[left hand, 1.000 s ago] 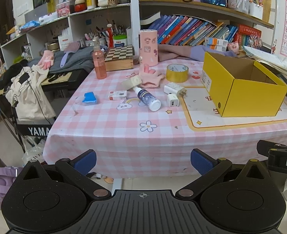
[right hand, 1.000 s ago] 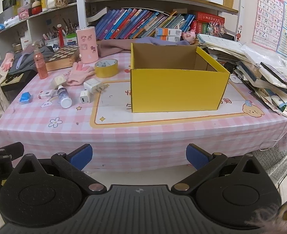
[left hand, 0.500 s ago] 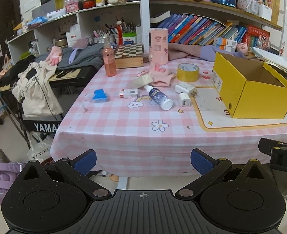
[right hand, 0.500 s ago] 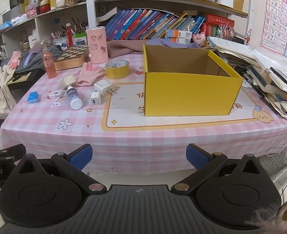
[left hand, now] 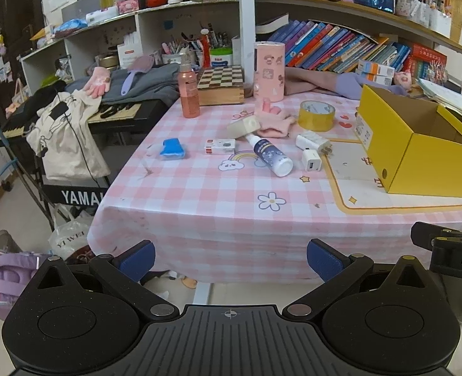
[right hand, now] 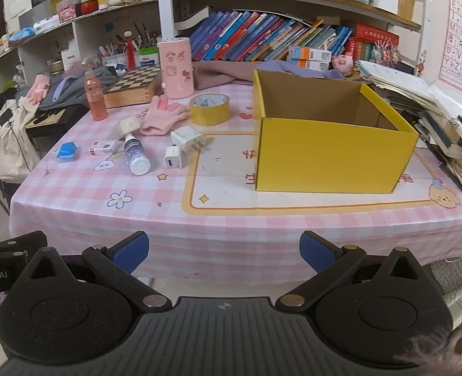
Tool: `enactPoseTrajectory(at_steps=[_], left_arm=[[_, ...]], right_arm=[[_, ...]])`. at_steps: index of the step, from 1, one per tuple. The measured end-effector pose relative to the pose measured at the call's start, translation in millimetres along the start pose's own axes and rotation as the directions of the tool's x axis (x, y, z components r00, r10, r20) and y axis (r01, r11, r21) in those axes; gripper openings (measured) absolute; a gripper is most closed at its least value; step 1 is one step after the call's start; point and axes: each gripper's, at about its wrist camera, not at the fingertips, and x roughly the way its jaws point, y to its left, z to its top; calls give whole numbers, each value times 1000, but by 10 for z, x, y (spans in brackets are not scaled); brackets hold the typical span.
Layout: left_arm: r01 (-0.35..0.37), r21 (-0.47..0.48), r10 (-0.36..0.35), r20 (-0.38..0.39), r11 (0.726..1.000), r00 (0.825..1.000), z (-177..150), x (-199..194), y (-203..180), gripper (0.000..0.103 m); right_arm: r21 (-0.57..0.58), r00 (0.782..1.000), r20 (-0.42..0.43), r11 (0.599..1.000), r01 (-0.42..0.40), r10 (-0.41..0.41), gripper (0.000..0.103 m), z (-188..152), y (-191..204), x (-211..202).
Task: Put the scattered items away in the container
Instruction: 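Move both tools toward the scattered items on the table, then grasp the white USB charger cube with the right gripper while the left gripper grasps the blue spray bottle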
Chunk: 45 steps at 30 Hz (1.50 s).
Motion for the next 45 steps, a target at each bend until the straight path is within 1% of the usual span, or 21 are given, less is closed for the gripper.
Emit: enactPoseTrajectory(at_steps=[6, 9, 11, 12, 14, 15, 17, 20, 23, 28, 34, 40, 45], left_arm=[[-18, -16, 18, -16, 1000, 1000, 56, 117, 33, 103], [-25, -24, 24, -24, 999, 999, 86, 187, 46, 103], [-28, -29, 27, -32, 999, 999, 100, 241, 53, 103], [-31, -33, 29, -36, 999, 999, 113, 271, 59, 103], [-35, -42, 33, -39, 998, 999, 142, 322, 75, 103], [-37, -48, 35, -40, 998, 999, 159, 352, 84, 103], [-40, -57, 37, -44, 998, 998, 204, 420, 93, 103], [-39, -61, 36, -48, 997, 998, 284, 537, 91, 103], [-35, -57, 32, -53, 998, 998, 366, 667, 68, 103], [-29, -39, 26, -71, 999, 997, 495, 890, 20, 103], [-19, -33, 16, -101, 999, 995, 605, 1114, 19, 103], [-9, -43, 3, -124, 999, 992, 703, 1315, 58, 103], [23, -36, -28, -148, 999, 989, 773, 1489, 26, 103]], right_arm=[[-15, 999, -15, 999, -36, 36, 101, 80, 34, 163], [-36, 997, -18, 997, -71, 70, 94, 134, 77, 250], [-50, 995, -22, 994, -95, 94, 85, 173, 103, 308], [-57, 994, -27, 992, -109, 108, 83, 198, 118, 349], [-66, 991, -35, 989, -129, 127, 71, 242, 141, 424], [-71, 990, -40, 988, -139, 137, 68, 273, 153, 474], [-80, 988, -47, 985, -153, 150, 58, 329, 176, 558], [-94, 983, -55, 980, -177, 172, 52, 432, 221, 711], [-100, 978, -65, 974, -202, 196, 49, 528, 249, 852], [-94, 972, -89, 970, -226, 218, 49, 701, 291, 1137], [-73, 965, -141, 970, -231, 219, 47, 866, 322, 1486], [-84, 961, -169, 968, -236, 219, 46, 1011, 414, 1811], [-87, 954, -206, 967, -239, 217, 43, 1108, 450, 2073]])
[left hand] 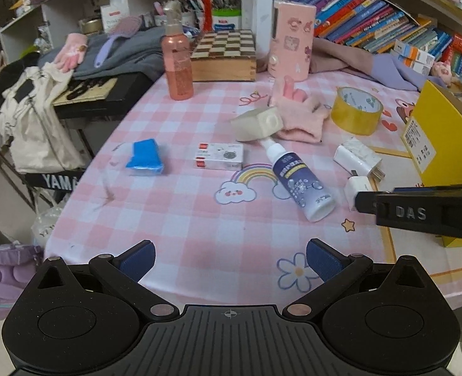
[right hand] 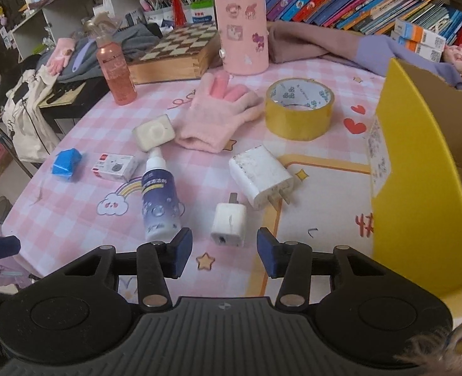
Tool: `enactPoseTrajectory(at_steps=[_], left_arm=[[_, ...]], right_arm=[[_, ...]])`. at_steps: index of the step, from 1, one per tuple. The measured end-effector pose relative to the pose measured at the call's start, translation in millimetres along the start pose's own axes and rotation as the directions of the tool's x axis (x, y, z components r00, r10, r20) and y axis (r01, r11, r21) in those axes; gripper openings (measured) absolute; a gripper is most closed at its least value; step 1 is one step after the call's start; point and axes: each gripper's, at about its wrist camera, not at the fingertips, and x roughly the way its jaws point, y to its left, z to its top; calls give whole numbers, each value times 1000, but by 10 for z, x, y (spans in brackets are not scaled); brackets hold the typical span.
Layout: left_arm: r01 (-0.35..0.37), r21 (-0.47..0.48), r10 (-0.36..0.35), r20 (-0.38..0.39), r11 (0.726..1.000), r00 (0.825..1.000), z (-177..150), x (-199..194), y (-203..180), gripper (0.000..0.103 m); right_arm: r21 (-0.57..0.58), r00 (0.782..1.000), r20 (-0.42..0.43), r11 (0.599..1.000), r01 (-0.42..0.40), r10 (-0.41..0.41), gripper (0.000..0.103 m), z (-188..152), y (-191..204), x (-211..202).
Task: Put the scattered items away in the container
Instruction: 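Grasp the white USB charger cube with the right gripper while the left gripper grasps the blue spray bottle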
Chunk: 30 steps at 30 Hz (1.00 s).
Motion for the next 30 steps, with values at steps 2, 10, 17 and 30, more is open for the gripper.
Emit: enactPoseTrajectory(at_steps=[2, 10, 17, 30], left_arm=[[16, 15, -16, -6, 1000, 1000, 43, 55, -32, 103], [57, 52, -56, -23, 997, 998, 189, 239, -132, 103], [88, 55, -87, -22, 995, 996, 324, 382, -228, 103], [93, 56, -89, -70, 994, 994, 593, 785, -494, 89]], right_arm=[[3, 1000, -15, 1000, -4, 4, 40, 50, -14, 81], [-15, 996, -86, 1000, -9, 7, 31, 167, -58, 371], [-22, 995, -74, 998, -67, 65, 24, 296, -152, 305], [-11, 994, 102, 999, -44, 45, 24, 561, -317, -64]])
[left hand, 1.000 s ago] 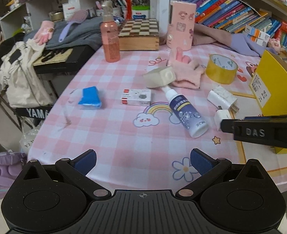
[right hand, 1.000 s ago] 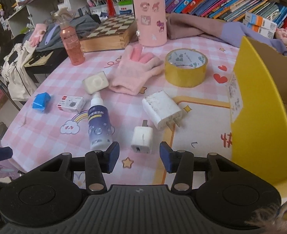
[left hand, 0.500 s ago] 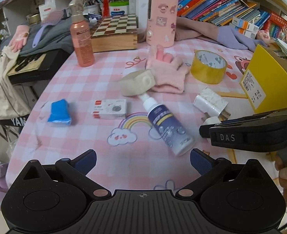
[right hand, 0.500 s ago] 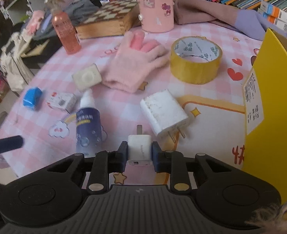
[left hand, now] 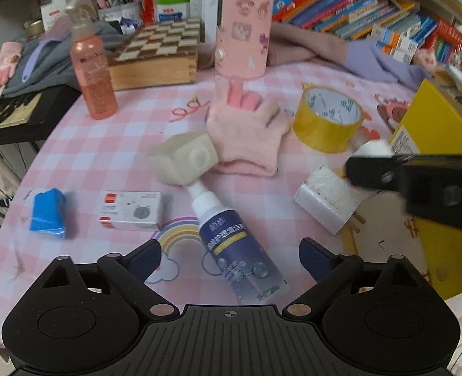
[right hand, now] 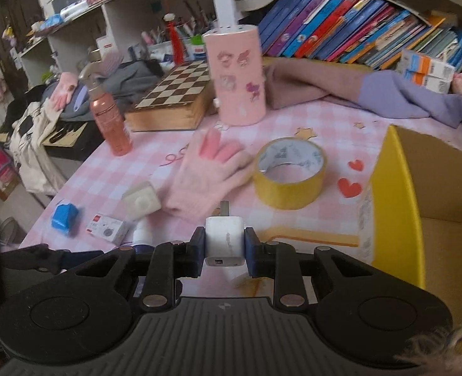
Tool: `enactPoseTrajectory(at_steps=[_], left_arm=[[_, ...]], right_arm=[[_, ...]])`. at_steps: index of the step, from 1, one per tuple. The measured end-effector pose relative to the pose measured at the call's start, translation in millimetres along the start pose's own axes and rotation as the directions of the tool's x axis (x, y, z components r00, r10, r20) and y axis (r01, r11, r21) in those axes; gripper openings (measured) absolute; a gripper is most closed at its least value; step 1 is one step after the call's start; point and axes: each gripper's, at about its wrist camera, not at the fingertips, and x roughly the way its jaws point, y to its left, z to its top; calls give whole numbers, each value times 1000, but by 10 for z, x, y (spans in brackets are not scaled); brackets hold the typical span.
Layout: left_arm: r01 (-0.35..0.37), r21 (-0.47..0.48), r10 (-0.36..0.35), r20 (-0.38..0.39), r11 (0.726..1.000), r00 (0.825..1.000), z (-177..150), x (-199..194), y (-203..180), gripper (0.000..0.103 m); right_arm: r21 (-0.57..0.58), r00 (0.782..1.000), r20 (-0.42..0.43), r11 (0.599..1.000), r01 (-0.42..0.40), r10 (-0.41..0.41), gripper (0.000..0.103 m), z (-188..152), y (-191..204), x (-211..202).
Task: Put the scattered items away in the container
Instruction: 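Grasp the white USB charger cube with the right gripper while the left gripper grasps the blue spray bottle, then carry the charger cube and spray bottle with both grippers over the yellow box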
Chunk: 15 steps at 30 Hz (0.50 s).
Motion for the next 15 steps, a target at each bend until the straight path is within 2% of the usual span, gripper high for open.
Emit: enactPoseTrajectory(at_steps=[3, 5, 7, 10, 15], left_arm=[[-16, 6, 16, -29, 1000, 999, -17, 92, -32, 76], [-23, 27, 24, -20, 999, 1000, -38, 78, -58, 66], [-11, 28, 11, -9, 1000, 1000, -44, 41, -44, 43], [6, 3, -6, -7, 1000, 1000, -64, 1, 30, 32], [45, 1, -45, 22, 999, 999, -127, -167, 91, 31]], right_arm=[[8, 1000, -1, 1000, 15, -15, 24, -31, -33, -34], [12, 1000, -1, 1000, 20, -20, 24, -52, -45, -70], [17, 1000, 0, 1000, 24, -24, 24, -68, -51, -99], [17, 1000, 2, 1000, 27, -27, 24, -101, -27, -148], [16, 1000, -15, 1000, 25, -25, 24, -194, 27, -234]])
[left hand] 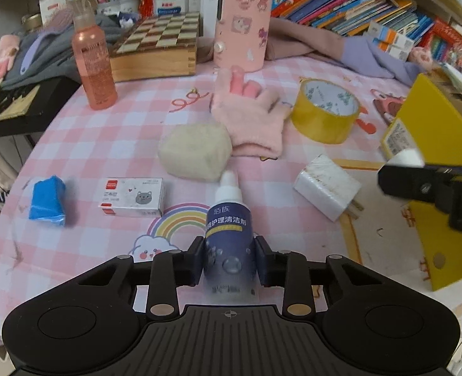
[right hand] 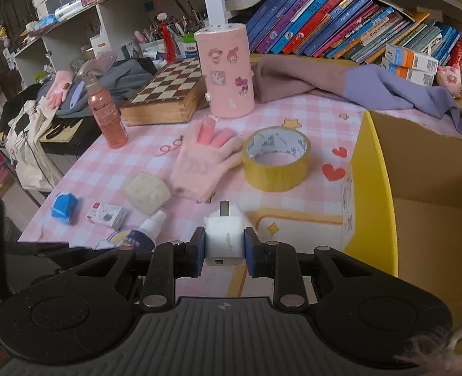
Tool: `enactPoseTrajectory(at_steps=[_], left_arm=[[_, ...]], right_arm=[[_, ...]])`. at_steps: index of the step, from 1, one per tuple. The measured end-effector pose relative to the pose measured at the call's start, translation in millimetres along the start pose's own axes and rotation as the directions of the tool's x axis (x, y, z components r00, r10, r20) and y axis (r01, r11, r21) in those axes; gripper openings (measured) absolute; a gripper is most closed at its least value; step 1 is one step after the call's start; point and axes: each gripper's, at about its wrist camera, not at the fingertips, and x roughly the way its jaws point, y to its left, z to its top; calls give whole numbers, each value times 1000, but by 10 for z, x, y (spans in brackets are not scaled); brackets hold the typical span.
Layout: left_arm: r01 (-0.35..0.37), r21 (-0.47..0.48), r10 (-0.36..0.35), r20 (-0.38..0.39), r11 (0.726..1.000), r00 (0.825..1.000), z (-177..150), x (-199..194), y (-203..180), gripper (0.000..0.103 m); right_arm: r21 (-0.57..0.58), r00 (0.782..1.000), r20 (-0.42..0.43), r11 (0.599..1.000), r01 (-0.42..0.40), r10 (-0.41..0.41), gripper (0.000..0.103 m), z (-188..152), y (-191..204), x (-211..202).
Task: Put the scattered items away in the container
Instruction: 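Carry the charger cube and spray bottle with both grippers over the yellow box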
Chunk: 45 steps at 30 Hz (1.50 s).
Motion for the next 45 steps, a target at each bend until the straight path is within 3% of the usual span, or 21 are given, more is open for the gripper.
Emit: enactPoseTrajectory(at_steps=[8, 12, 21, 45], left_arm=[[68, -29, -67, 50, 997, 996, -102, -372, 85, 31], [120, -55, -115, 92, 991, 989, -140, -648, 151, 31], [166, -35, -157, 180, 986, 971, -311, -1186, 172, 31], [229, 16, -228, 194, 973, 954, -1287, -2006, 18, 31]], right_arm=[[17, 1000, -25, 1000, -9, 9, 24, -152, 89, -159], [6, 1000, -4, 1000, -18, 18, 24, -214, 149, -337], [10, 1000, 24, 1000, -10, 9, 24, -473, 262, -758], [30, 998, 68, 999, 16, -18, 24, -1423, 566, -1725]])
